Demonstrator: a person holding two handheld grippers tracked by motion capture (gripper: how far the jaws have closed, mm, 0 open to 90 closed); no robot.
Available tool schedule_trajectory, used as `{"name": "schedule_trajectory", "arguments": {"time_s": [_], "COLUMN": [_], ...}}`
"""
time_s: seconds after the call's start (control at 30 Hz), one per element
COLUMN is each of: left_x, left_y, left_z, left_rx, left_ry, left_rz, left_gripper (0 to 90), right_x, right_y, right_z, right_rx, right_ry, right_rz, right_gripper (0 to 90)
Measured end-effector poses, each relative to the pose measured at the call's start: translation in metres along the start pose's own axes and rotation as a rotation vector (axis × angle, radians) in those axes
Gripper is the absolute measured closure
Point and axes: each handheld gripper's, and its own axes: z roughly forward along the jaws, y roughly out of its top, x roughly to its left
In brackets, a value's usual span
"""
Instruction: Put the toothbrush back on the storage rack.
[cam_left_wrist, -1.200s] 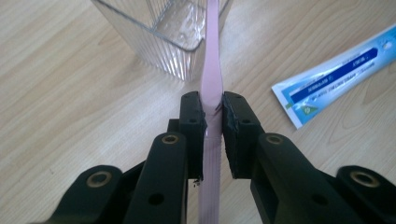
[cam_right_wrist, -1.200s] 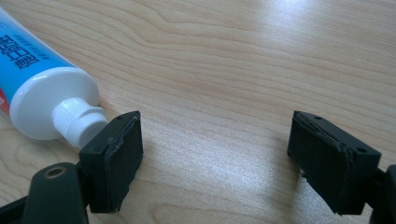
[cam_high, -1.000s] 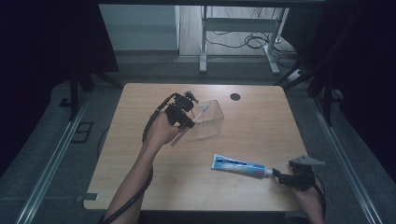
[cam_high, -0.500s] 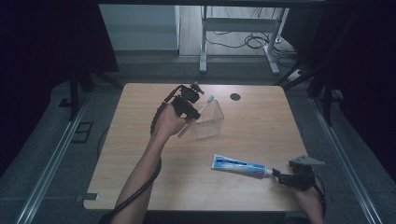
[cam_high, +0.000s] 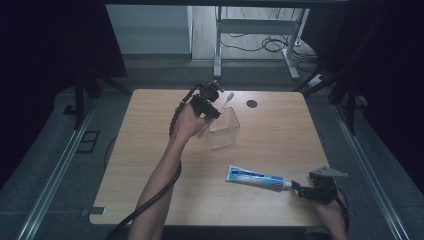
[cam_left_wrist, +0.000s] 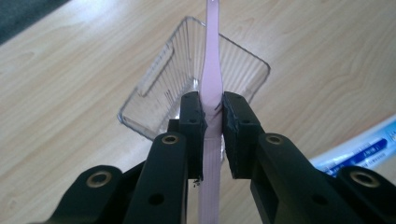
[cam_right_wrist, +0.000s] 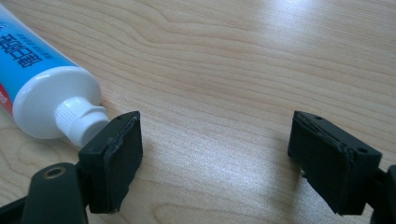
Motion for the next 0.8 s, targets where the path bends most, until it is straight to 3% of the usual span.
{"name": "schedule_trajectory", "arguments": {"time_s": [0.57, 0.8], "left_x": [0.004, 0.003], "left_y": [0.024, 0.029], "left_z": [0.017, 0.026], "left_rx": [-0.069, -0.113], "left_ry": [0.003, 0.029], "left_rz": [-0.012, -0.003], "left_gripper": [79.0, 79.0], "right_x": [0.0, 0.0], "right_y": [0.0, 0.0], "right_z": [0.0, 0.0], "right_rx": [0.0, 0.0], "right_ry": [0.002, 0.005], "right_rz": [-0.001, -0.004], "right_gripper": [17.5, 17.5]}}
